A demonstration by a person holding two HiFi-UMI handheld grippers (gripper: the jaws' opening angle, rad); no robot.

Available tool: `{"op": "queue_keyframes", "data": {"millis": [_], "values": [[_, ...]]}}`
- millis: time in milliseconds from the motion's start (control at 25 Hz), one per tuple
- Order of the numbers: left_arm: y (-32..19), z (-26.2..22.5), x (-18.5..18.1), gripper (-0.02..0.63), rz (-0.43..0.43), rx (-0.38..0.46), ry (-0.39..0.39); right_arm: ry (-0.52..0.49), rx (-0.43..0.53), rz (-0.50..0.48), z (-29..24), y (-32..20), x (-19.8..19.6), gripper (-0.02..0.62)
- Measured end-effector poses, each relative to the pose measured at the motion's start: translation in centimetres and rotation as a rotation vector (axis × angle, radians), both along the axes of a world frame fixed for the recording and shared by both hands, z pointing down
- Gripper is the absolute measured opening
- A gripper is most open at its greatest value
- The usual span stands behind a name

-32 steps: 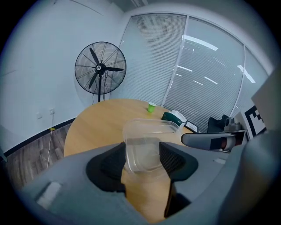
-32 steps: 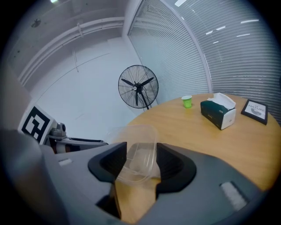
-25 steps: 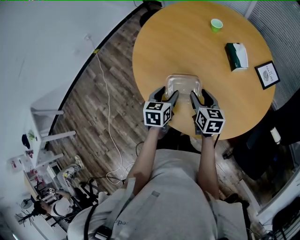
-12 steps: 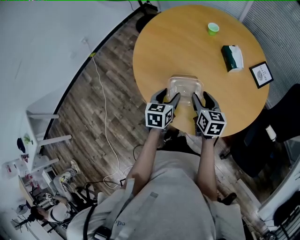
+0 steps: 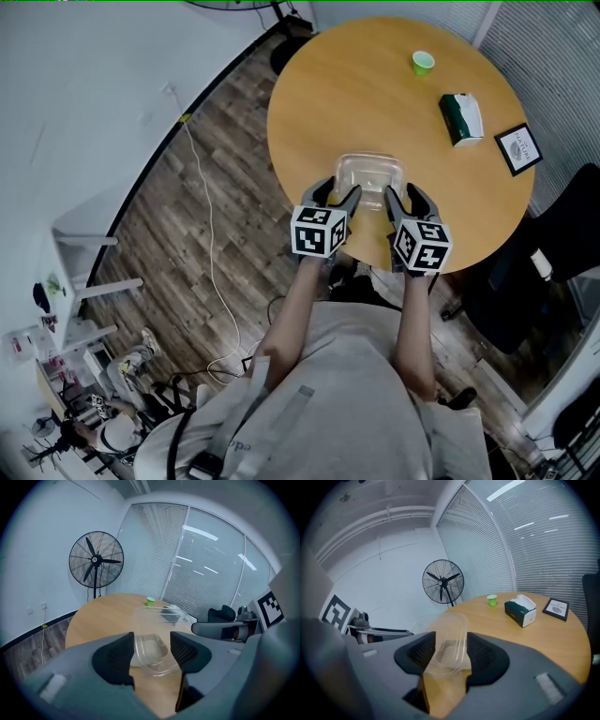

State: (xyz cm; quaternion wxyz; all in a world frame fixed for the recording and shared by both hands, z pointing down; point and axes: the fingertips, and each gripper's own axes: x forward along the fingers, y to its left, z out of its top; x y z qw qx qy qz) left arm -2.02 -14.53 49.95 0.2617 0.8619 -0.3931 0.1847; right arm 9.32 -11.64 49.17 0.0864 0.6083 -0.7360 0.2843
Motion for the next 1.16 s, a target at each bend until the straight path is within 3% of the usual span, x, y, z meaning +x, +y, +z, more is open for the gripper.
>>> {"op": "queue_keyframes", "data": {"millis": [1160], "values": [[-0.57, 0.04, -0.59, 0.247, 0.001, -0.006, 0.0, 0.01, 0.0, -0.006, -0.11, -0.78, -0.59, 0.206]]}}
